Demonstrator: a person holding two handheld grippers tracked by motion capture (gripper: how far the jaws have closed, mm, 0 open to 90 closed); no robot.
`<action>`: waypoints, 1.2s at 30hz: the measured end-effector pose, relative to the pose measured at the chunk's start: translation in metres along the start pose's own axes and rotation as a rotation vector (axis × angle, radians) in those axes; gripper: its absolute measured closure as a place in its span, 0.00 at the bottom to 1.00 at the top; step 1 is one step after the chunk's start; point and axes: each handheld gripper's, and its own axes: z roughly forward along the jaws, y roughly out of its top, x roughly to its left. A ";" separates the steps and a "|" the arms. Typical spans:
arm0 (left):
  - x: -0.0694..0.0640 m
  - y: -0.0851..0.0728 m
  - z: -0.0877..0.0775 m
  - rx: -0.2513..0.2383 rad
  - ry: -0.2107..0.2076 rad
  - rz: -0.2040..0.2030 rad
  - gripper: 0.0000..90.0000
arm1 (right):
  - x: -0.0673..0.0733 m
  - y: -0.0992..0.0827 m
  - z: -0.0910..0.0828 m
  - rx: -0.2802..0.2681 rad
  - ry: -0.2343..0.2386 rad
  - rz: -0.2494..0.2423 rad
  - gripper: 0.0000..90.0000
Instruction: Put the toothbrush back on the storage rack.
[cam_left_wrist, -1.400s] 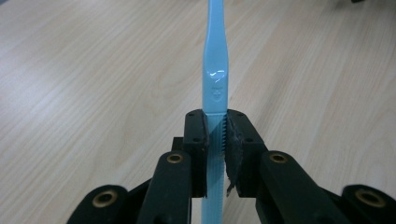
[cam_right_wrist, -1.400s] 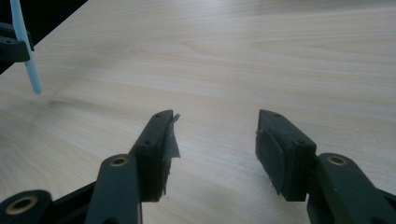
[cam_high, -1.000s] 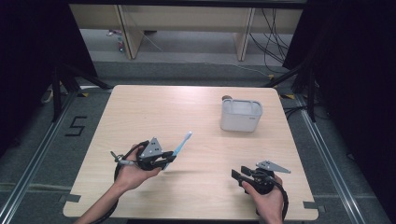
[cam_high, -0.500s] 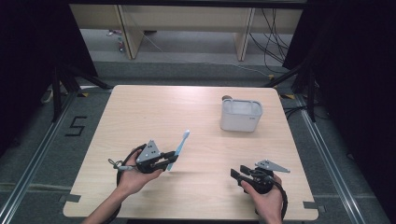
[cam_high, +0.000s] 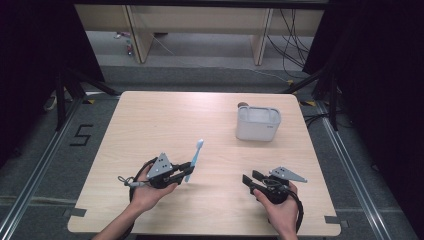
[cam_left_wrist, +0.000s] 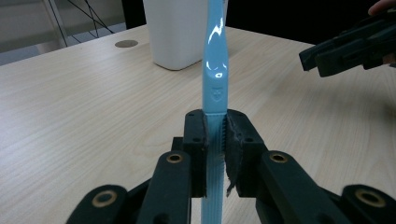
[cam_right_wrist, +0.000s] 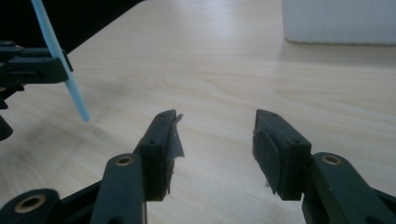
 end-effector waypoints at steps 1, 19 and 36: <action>0.000 0.001 0.000 -0.012 0.010 -0.007 0.87 | 0.002 0.002 0.000 -0.003 0.004 0.002 0.57; -0.001 0.011 0.012 -0.045 0.024 -0.048 0.87 | 0.040 0.039 0.031 -0.097 0.094 -0.118 0.69; -0.013 0.023 0.030 -0.037 0.002 -0.040 0.87 | 0.066 0.066 0.047 -0.172 0.176 -0.129 0.78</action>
